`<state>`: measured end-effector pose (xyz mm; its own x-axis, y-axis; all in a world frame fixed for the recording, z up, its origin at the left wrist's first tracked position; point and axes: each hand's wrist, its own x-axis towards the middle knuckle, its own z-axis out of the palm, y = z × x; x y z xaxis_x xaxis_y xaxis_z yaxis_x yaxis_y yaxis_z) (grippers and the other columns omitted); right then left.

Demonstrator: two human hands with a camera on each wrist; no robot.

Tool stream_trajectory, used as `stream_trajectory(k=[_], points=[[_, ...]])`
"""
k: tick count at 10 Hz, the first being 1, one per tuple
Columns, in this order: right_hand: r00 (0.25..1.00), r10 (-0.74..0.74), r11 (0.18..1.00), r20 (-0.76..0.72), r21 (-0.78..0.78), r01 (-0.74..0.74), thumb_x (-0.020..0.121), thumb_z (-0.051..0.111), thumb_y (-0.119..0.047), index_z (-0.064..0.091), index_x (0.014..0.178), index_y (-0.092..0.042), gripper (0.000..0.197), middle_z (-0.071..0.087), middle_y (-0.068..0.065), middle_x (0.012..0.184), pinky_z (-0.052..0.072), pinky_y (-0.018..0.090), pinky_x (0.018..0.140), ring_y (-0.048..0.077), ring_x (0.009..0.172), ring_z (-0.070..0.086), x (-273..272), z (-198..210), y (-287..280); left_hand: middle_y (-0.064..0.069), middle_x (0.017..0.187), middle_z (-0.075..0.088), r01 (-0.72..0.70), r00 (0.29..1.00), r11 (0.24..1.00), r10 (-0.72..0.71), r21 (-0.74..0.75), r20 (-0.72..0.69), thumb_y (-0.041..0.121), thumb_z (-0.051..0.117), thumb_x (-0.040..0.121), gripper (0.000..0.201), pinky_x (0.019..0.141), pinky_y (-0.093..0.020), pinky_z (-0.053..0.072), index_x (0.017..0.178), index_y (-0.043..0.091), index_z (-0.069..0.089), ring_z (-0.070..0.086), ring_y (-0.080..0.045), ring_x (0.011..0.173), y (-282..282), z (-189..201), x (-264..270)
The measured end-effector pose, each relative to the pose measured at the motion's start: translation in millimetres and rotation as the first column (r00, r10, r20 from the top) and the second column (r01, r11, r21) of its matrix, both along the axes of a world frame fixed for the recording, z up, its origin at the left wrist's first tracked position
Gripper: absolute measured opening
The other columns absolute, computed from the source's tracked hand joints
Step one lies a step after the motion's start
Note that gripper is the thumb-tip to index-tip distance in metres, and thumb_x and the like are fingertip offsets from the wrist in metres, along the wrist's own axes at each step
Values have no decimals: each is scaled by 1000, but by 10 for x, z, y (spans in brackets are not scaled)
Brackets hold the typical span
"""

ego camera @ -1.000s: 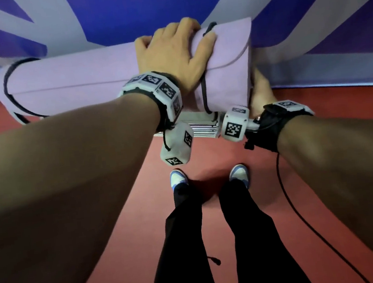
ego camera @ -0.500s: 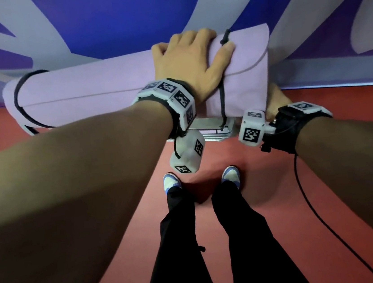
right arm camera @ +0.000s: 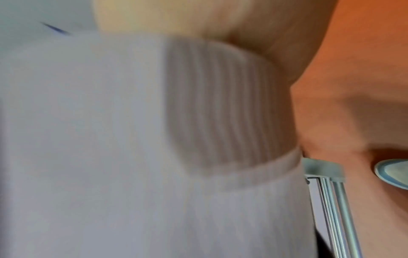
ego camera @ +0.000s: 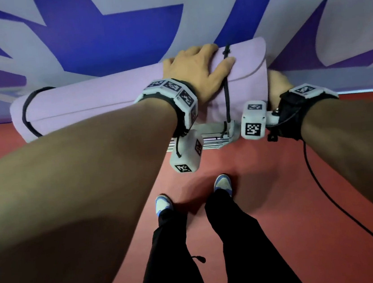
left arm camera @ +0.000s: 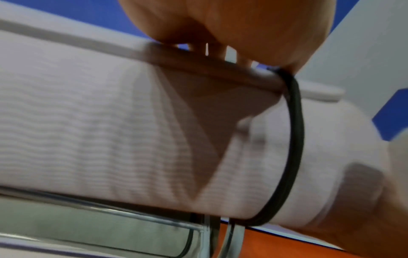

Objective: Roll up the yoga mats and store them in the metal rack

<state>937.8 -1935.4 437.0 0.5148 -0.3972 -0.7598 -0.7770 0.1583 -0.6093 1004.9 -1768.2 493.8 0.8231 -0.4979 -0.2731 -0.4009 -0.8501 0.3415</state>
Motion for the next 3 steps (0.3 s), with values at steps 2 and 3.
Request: stream_trajectory(k=[2,3], points=[[992,-69,964,109,-249,94,105,27,-24,58,97,-14,34,57,6,98,42,25,83,23,100,53,70,638,199,-12,121,63,-30,998,998,27,-59,-53,48,29,99,48,97,-43,44,121,20,60,55,-34,115,352,234,-46],[989,-53,927,138,-361,100,107,22,-28,50,130,-5,43,51,14,136,35,29,97,27,126,46,66,1040,409,-14,131,59,-43,997,992,36,-116,-63,44,32,101,48,101,-42,42,133,15,53,52,-33,122,634,385,-139]])
